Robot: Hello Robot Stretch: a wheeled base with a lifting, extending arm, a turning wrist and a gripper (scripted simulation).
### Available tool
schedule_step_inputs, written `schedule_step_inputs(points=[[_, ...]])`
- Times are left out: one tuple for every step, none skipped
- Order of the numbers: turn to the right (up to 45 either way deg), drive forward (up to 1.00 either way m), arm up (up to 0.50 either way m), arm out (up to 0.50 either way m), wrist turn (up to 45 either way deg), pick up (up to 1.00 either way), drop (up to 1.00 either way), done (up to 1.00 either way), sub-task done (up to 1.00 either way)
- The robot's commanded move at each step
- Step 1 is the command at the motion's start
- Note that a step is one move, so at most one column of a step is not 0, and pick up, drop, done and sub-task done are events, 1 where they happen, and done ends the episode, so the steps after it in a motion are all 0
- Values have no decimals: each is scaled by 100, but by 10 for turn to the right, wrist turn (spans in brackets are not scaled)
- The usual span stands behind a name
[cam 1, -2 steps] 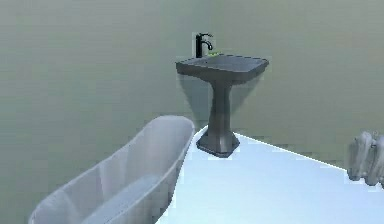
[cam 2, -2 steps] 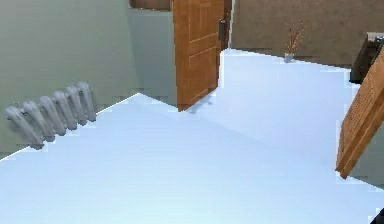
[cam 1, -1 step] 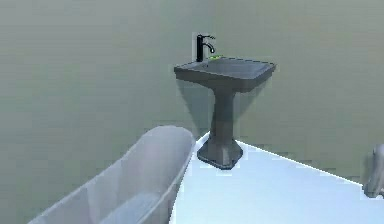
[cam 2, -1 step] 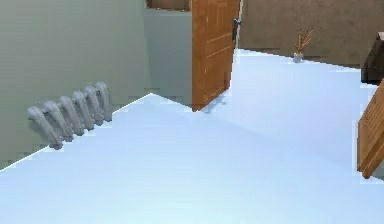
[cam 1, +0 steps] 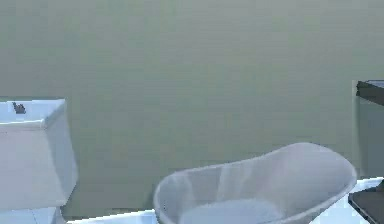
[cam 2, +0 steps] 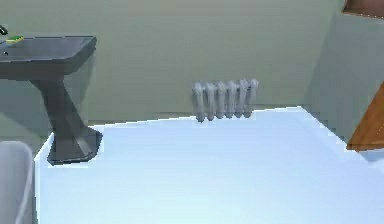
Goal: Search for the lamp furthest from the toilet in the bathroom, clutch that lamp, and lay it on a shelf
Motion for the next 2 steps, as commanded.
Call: schedule_step_inputs(points=[[-450,0,0,0,0,0,0,0,0],[-450,0,0,0,0,0,0,0,0]])
